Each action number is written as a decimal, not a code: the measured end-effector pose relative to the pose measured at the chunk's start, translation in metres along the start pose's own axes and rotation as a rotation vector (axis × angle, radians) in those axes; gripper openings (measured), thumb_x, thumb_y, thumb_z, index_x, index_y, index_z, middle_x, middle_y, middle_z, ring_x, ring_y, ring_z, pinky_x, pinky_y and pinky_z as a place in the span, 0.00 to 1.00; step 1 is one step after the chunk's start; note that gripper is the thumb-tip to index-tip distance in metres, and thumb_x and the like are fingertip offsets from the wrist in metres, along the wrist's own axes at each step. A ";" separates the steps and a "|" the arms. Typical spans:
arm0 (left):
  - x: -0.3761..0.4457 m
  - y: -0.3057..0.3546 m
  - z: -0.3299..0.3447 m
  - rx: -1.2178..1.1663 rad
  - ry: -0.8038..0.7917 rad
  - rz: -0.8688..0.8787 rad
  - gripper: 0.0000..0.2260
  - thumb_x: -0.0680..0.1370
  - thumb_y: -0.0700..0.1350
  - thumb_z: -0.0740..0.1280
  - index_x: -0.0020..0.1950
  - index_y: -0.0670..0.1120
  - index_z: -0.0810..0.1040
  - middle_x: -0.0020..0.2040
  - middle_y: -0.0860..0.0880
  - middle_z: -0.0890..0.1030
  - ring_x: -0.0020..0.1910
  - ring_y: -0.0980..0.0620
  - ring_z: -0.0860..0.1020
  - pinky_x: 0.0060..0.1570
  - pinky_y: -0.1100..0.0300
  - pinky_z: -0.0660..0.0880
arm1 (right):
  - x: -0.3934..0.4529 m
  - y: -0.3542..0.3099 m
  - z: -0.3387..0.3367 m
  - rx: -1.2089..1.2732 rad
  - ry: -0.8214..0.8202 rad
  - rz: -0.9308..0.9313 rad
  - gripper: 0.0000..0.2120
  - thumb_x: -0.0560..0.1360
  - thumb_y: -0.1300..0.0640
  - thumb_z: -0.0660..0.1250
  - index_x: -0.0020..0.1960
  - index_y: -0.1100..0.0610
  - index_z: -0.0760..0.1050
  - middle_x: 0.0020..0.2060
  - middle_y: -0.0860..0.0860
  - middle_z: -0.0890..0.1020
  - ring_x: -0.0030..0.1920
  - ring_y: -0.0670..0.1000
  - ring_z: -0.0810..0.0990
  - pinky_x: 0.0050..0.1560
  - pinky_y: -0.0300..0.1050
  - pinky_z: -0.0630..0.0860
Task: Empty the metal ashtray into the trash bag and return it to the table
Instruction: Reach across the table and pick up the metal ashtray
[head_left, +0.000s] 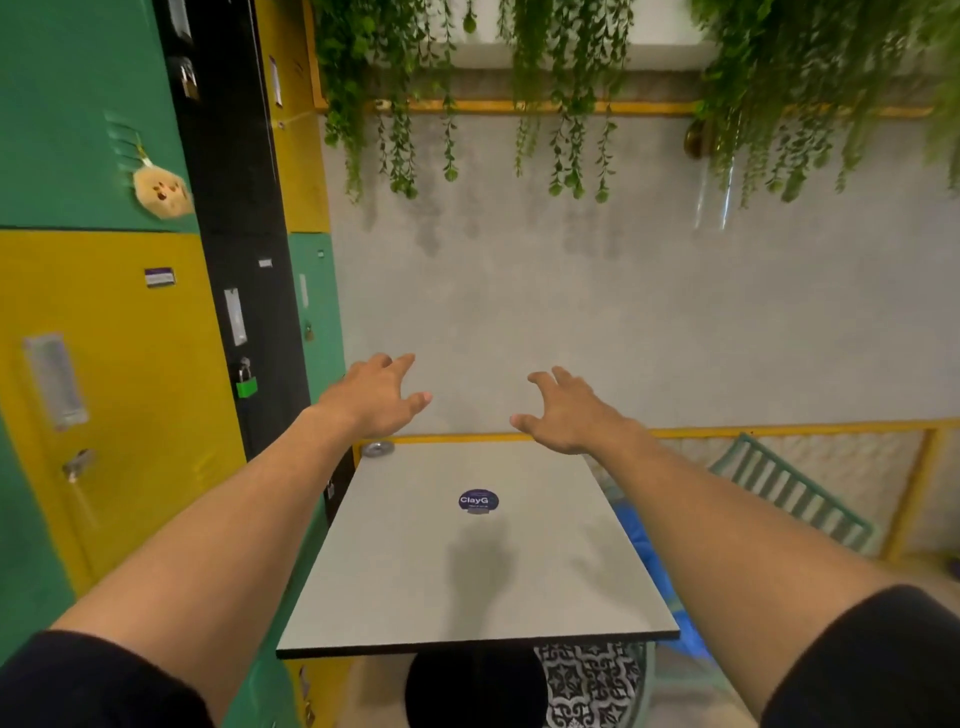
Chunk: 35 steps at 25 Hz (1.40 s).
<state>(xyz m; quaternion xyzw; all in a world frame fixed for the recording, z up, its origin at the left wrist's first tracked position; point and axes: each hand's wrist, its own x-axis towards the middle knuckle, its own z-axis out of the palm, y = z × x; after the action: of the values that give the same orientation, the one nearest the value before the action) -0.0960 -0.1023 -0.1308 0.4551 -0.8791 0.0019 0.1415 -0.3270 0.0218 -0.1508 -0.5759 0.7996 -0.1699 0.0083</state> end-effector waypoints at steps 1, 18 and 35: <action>0.007 0.002 0.006 0.005 0.000 -0.002 0.34 0.79 0.64 0.55 0.80 0.51 0.52 0.79 0.43 0.59 0.76 0.39 0.61 0.72 0.40 0.63 | 0.008 0.007 0.003 0.002 -0.011 -0.003 0.36 0.78 0.38 0.61 0.79 0.49 0.51 0.80 0.54 0.48 0.79 0.60 0.47 0.74 0.64 0.56; 0.167 -0.027 0.154 -0.041 -0.192 -0.055 0.34 0.79 0.64 0.56 0.80 0.51 0.52 0.78 0.43 0.60 0.75 0.38 0.60 0.71 0.40 0.63 | 0.170 0.077 0.104 -0.038 -0.158 0.017 0.36 0.78 0.37 0.60 0.79 0.50 0.51 0.80 0.53 0.51 0.79 0.59 0.48 0.74 0.64 0.56; 0.354 -0.119 0.235 -0.107 -0.293 -0.074 0.35 0.79 0.63 0.57 0.80 0.50 0.51 0.78 0.43 0.61 0.75 0.39 0.61 0.70 0.43 0.63 | 0.376 0.072 0.191 -0.069 -0.199 0.036 0.37 0.77 0.35 0.60 0.78 0.51 0.54 0.80 0.54 0.53 0.78 0.62 0.51 0.73 0.68 0.56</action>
<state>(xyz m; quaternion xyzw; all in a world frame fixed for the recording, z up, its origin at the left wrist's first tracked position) -0.2520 -0.4857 -0.2827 0.4745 -0.8718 -0.1165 0.0360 -0.4799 -0.3552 -0.2822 -0.5756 0.8103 -0.0842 0.0710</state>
